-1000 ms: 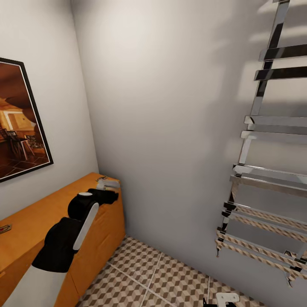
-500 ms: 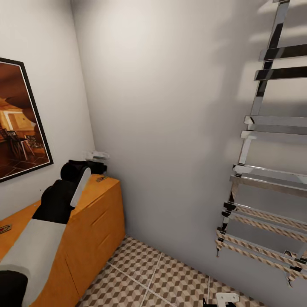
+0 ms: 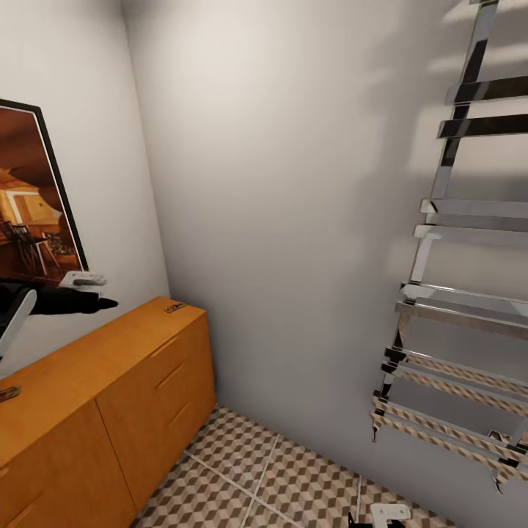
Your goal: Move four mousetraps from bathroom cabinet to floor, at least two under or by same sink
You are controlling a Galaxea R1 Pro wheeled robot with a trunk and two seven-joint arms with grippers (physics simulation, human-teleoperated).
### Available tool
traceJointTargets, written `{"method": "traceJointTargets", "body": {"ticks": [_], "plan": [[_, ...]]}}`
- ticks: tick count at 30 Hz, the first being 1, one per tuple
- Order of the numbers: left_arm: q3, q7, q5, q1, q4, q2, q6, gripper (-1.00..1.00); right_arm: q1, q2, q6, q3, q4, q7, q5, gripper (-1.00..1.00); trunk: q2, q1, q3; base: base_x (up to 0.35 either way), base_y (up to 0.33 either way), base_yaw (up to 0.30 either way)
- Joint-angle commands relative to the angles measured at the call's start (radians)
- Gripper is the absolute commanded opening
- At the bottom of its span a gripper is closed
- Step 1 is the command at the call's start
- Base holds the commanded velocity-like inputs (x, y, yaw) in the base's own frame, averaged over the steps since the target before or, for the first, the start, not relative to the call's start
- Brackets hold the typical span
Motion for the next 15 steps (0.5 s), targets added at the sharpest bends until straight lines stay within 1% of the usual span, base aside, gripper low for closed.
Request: {"method": "traceJointTargets", "body": {"ticks": [1, 3, 6, 8, 12, 14, 15], "plan": [[-0.001, -0.030, 0.007, -0.001, 0.004, 0.010, 0.004, 1.00, 0.000, 0.000, -0.002, 0.009, 0.000, -0.003, -0.007, 1.00, -0.001, 0.000, -0.001, 0.000, 0.000, 0.000], [-0.001, -0.087, 0.006, -0.001, 0.010, 0.026, 0.004, 1.00, 0.000, 0.000, -0.002, 0.009, 0.000, -0.003, -0.007, 1.00, -0.001, 0.000, -0.001, 0.000, 0.000, 0.000], [-0.002, -0.116, 0.005, -0.001, 0.012, 0.034, 0.004, 1.00, 0.000, 0.000, -0.002, 0.009, 0.000, -0.003, -0.007, 1.00, -0.001, 0.000, -0.001, 0.000, 0.000, 0.000], [-0.009, -0.132, 0.005, -0.001, 0.013, 0.037, 0.004, 1.00, 0.000, 0.000, -0.002, 0.009, 0.000, -0.003, -0.007, 1.00, -0.001, 0.000, -0.001, 0.000, 0.000, 0.000], [-0.031, -0.145, 0.005, -0.001, 0.011, 0.037, 0.005, 1.00, 0.000, 0.000, -0.002, 0.008, 0.000, -0.003, -0.007, 1.00, -0.001, 0.000, -0.001, 0.000, 0.000, 0.000], [-0.056, -0.171, 0.005, -0.001, 0.004, 0.037, 0.005, 1.00, 0.001, 0.000, -0.002, 0.008, 0.000, -0.003, -0.007, 1.00, -0.001, 0.000, -0.001, 0.000, 0.000, 0.000], [-0.061, -0.183, 0.005, -0.001, 0.000, 0.037, 0.004, 1.00, 0.001, 0.000, -0.002, 0.008, 0.000, -0.003, -0.007, 1.00, -0.001, 0.000, -0.001, 0.000, 0.000, 0.000]]}}
